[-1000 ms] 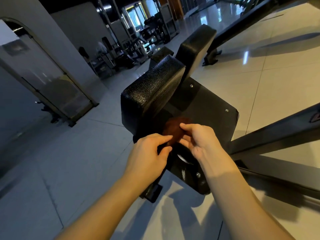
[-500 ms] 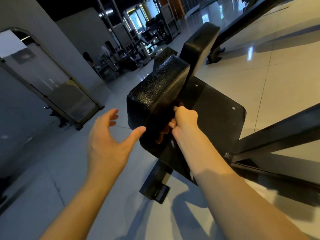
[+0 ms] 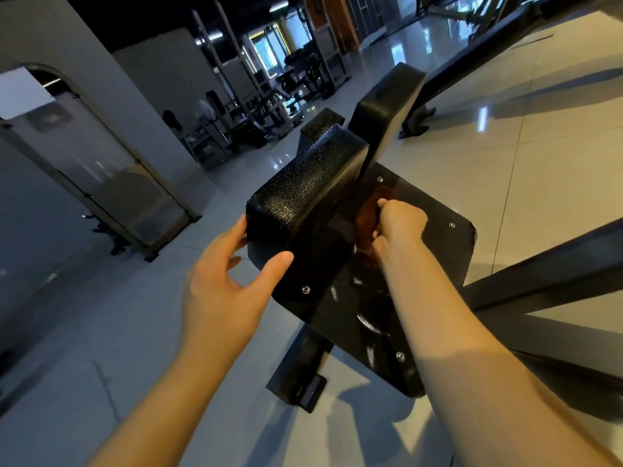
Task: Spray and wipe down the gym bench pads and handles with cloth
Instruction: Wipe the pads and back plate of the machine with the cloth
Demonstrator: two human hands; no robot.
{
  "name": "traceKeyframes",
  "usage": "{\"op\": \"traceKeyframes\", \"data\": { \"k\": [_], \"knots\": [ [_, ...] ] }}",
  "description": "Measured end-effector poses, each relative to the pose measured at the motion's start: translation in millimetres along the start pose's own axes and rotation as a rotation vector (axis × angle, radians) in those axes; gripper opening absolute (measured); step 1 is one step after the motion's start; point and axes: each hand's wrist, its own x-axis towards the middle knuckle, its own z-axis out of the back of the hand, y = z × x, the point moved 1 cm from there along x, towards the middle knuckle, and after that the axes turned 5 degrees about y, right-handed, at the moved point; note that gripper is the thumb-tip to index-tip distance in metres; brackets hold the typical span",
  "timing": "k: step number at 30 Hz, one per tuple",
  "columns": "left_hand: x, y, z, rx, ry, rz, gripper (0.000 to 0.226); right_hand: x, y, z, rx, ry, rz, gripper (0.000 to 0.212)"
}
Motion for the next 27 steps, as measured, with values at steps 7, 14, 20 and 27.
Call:
{"op": "traceKeyframes", "data": {
  "k": [7,14,20,27],
  "knots": [
    [4.8,3.7,2.1,-0.018,0.001,0.005,0.074,-25.0,1.2,-15.9,0.066,0.118,0.093,0.02],
    [3.8,7.6,0.2,-0.053,-0.015,0.029,0.073,-18.6,11.3,4.9,0.076,0.091,0.246,0.035],
    [1.8,2.8,-2.3,-0.097,-0.032,0.053,0.063,-15.9,3.1,-16.4,0.048,0.159,0.354,0.029],
    [4.8,-8.1,-1.9,-0.186,-0.064,0.083,0.045,-101.6,-72.9,23.1,-0.213,0.432,0.545,0.009]
  ]
}}
